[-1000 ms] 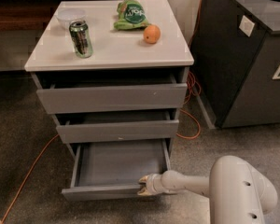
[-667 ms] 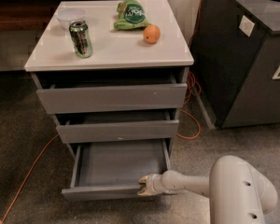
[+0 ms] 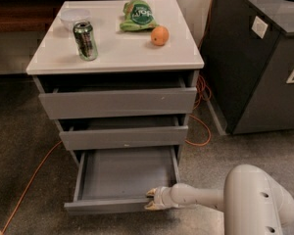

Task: Place orange into bottom drawer

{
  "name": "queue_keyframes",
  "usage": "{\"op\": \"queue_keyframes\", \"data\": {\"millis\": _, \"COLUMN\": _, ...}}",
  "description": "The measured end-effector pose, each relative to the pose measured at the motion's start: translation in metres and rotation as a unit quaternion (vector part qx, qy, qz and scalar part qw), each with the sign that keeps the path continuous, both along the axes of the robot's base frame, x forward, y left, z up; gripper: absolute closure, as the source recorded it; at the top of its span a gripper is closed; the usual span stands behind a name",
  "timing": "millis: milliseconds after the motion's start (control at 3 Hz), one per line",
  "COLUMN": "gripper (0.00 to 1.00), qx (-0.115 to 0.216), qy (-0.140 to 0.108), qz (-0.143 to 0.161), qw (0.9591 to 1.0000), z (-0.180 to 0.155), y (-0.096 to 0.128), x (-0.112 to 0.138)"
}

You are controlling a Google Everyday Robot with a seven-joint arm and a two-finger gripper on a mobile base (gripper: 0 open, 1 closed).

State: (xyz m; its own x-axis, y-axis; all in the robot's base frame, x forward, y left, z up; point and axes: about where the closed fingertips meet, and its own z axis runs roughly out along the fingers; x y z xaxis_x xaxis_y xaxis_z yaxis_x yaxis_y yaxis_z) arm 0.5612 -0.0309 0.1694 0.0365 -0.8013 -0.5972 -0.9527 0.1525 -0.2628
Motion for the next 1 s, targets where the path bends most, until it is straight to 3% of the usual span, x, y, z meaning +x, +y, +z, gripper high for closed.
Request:
{"op": "queue_keyframes", "data": {"millis": 333, "gripper": 1.0, "qx": 0.009, "qy": 0.006, "qz": -0.011, "qw": 0.9999, "z": -0.0023, "y": -0.0007, "x": -0.0242}}
{"op": "queue_keyframes", "data": {"millis": 667, "gripper": 1.0, "qx": 0.009, "qy": 0.006, "qz": -0.011, "qw": 0.9999, "z": 0.0006, "y": -0.0012, "x": -0.0223}}
{"op": "queue_keyframes", "data": {"millis": 1000, "gripper": 0.75, "qx": 0.01, "qy": 0.006, "qz": -0.013, "qw": 0.9999, "z": 0.0011, "y": -0.0012, "x": -0.0258}}
